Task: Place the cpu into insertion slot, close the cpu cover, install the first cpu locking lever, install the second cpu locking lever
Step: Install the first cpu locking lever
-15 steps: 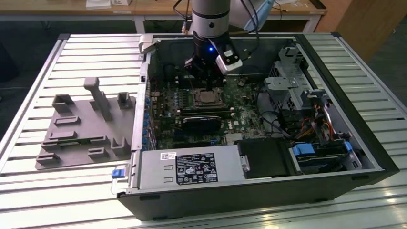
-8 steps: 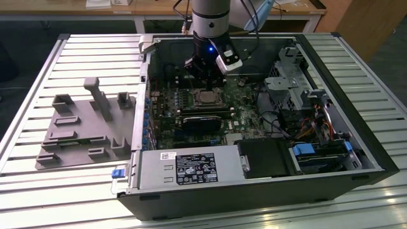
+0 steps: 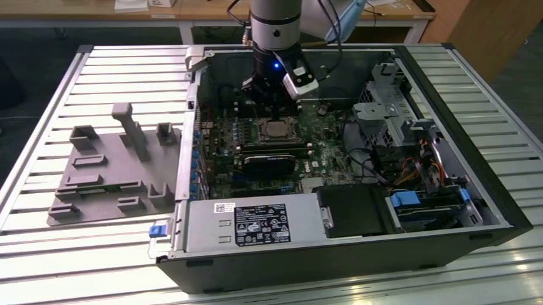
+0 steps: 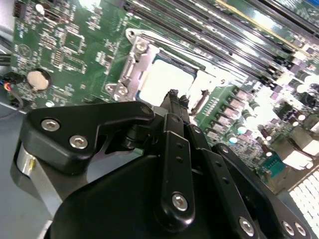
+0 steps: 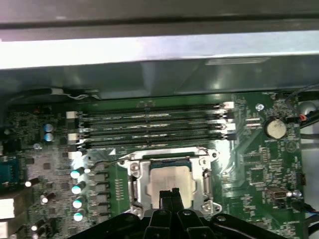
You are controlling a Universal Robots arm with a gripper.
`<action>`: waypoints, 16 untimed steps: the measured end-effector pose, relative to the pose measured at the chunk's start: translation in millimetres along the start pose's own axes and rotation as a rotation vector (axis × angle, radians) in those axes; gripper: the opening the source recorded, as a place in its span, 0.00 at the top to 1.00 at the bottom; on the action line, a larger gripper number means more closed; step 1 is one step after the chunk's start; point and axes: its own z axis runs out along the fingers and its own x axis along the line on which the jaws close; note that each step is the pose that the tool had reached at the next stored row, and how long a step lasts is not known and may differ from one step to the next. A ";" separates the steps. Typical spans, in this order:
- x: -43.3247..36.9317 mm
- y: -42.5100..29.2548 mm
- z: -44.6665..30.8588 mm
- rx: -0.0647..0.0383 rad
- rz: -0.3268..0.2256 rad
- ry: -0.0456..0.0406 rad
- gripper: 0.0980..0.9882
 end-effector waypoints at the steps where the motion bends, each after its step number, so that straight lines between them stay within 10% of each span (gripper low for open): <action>1: 2.8 -0.3 -0.2 0.000 0.000 0.0000 1.00; 16: 44.6 -4.1 -2.7 0.000 0.000 -0.0015 1.00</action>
